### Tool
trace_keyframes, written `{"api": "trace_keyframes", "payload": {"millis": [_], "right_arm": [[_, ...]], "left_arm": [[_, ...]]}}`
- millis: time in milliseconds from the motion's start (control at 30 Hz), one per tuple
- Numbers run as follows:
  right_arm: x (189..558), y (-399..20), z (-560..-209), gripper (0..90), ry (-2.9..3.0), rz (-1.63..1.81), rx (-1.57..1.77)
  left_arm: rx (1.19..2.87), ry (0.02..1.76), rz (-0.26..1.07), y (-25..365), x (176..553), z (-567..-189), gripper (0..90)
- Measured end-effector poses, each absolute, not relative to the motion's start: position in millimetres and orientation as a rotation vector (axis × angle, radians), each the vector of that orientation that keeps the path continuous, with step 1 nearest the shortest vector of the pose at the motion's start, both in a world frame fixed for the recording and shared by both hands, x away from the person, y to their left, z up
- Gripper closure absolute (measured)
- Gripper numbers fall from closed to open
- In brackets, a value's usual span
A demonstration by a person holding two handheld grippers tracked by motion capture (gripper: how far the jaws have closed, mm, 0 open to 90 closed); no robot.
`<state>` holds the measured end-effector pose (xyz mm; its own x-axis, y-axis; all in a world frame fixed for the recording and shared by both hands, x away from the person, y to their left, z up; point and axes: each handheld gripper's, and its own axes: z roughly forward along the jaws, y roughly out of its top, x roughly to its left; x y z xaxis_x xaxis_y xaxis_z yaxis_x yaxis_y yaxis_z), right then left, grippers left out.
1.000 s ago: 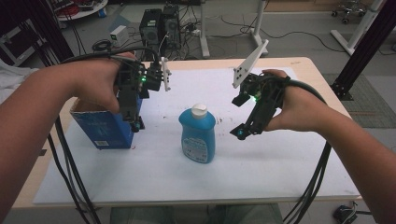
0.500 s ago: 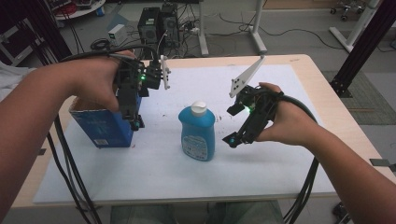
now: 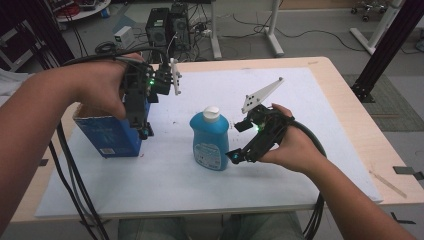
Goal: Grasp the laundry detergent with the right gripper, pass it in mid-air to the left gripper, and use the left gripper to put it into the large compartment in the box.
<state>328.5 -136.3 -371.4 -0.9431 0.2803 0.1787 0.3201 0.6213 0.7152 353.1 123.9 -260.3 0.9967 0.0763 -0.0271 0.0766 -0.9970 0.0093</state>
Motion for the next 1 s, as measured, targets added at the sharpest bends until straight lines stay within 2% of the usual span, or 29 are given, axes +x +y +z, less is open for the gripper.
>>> {"api": "trace_keyframes", "payload": {"millis": [367,1000], "right_arm": [[329.2,-113.0,-394.3,2.7,-2.741,-1.301,-0.549],[325.1,-97.8,-409.1,2.7,-2.705,-1.487,-0.609]], "left_arm": [[3.124,0.119,-0.045,125.3,350.3,-264.1,1.8],[3.123,0.13,-0.043,132.8,349.3,-265.6,1.7]]}}
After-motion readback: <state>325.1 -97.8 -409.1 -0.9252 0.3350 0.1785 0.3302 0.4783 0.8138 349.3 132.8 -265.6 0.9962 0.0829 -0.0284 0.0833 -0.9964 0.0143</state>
